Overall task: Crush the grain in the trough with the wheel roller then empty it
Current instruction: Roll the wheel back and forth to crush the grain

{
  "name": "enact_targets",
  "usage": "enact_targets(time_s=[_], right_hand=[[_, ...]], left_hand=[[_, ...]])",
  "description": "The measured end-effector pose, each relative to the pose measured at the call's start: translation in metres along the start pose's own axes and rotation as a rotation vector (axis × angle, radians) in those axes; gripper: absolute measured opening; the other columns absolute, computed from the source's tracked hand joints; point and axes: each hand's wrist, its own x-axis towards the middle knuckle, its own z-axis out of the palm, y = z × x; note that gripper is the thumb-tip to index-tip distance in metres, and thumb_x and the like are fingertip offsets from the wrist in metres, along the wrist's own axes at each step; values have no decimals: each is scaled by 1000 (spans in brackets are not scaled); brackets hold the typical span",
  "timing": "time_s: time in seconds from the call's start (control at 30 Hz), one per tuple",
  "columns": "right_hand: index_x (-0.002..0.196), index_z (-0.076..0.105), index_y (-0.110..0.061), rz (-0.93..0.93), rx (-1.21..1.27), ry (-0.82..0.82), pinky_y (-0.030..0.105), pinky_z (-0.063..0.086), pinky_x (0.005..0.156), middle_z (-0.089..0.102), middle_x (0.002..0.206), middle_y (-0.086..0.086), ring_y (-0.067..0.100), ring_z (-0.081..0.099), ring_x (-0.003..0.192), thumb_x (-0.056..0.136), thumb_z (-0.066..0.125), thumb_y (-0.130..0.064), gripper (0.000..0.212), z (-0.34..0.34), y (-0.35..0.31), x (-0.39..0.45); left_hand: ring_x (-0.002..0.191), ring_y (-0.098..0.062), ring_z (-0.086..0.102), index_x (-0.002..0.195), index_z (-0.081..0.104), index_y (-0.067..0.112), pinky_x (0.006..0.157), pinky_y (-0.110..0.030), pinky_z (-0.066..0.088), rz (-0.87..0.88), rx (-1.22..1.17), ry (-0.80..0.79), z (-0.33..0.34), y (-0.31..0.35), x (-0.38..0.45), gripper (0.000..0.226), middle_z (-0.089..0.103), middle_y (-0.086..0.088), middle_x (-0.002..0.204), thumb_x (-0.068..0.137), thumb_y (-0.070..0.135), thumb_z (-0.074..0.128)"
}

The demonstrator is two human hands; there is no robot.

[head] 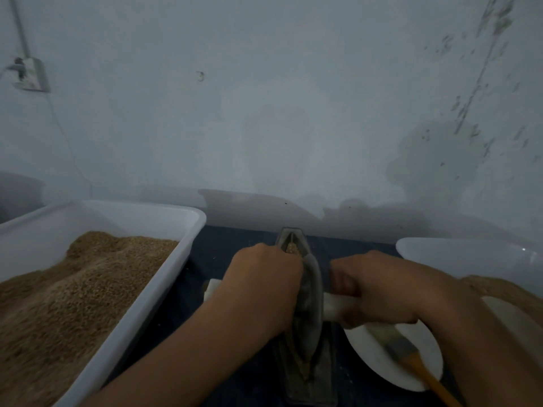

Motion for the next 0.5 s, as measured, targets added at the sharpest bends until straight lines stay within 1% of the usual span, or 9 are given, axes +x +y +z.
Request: enact_targets(time_s=[0.1, 0.17, 0.2, 0.23, 0.3, 0.37, 0.43, 0.47, 0.5], right_hand=[[80, 44, -38, 13, -44, -26, 14, 36, 45, 50, 83, -16, -2, 46, 69, 78, 76, -46, 34, -2, -5, -1], [76, 41, -40, 2, -45, -10, 16, 33, 46, 49, 81, -18, -4, 45, 68, 81, 74, -45, 33, 0, -3, 3], [76, 42, -40, -6, -45, 10, 16, 31, 49, 49, 81, -18, -3, 46, 70, 83, 72, -45, 31, 2, -2, 6], [78, 44, -40, -13, -35, 32, 16, 32, 53, 51, 82, -18, -2, 47, 73, 85, 70, -44, 28, 5, 1, 9], [86, 53, -37, -8, 12, 83, 20, 38, 59, 56, 85, -16, 4, 53, 79, 89, 66, -42, 14, 11, 5, 18], [88, 57, -33, 21, 44, 143, 29, 45, 64, 61, 86, -11, 10, 56, 78, 91, 60, -38, 6, 19, 11, 30], [83, 55, -31, 63, 63, 194, 33, 46, 64, 61, 82, -7, 15, 57, 76, 93, 54, -34, 11, 29, 16, 44], [85, 56, -30, 86, 82, 226, 35, 48, 66, 62, 84, -5, 18, 59, 78, 94, 52, -32, 10, 34, 19, 50], [92, 58, -30, 101, 106, 267, 37, 50, 70, 64, 90, -3, 22, 61, 83, 94, 51, -30, 8, 40, 22, 55]], left_hand=[[55, -8, 29, 65, 35, 22, 53, -27, 27, -9, -7, 5, -2, 1, -2, 34, 37, 7, 65, 90, 28, 58], [56, -7, 31, 68, 39, 23, 49, -26, 22, -35, -42, -9, 3, -2, 2, 30, 38, 8, 67, 90, 29, 58], [56, -7, 30, 70, 41, 24, 49, -26, 20, -48, -53, -5, 6, -4, 4, 28, 37, 8, 68, 91, 30, 58], [56, -7, 29, 72, 42, 25, 50, -26, 20, -63, -60, 0, 10, -6, 7, 25, 36, 8, 69, 91, 30, 58], [57, -8, 29, 77, 44, 25, 54, -27, 23, -92, -61, 6, 20, -12, 14, 21, 37, 8, 70, 90, 30, 59], [58, -10, 33, 82, 46, 25, 59, -30, 29, -123, -65, 39, 30, -17, 22, 15, 47, 5, 75, 90, 29, 58], [66, -17, 46, 84, 46, 26, 67, -34, 32, -156, -43, 92, 41, -19, 30, 13, 59, 2, 85, 90, 27, 57], [72, -20, 54, 84, 45, 28, 70, -34, 32, -169, -21, 126, 48, -19, 33, 13, 61, 3, 87, 91, 27, 57], [77, -21, 58, 85, 45, 29, 72, -35, 32, -179, -7, 171, 53, -18, 36, 13, 63, 3, 88, 91, 27, 56]])
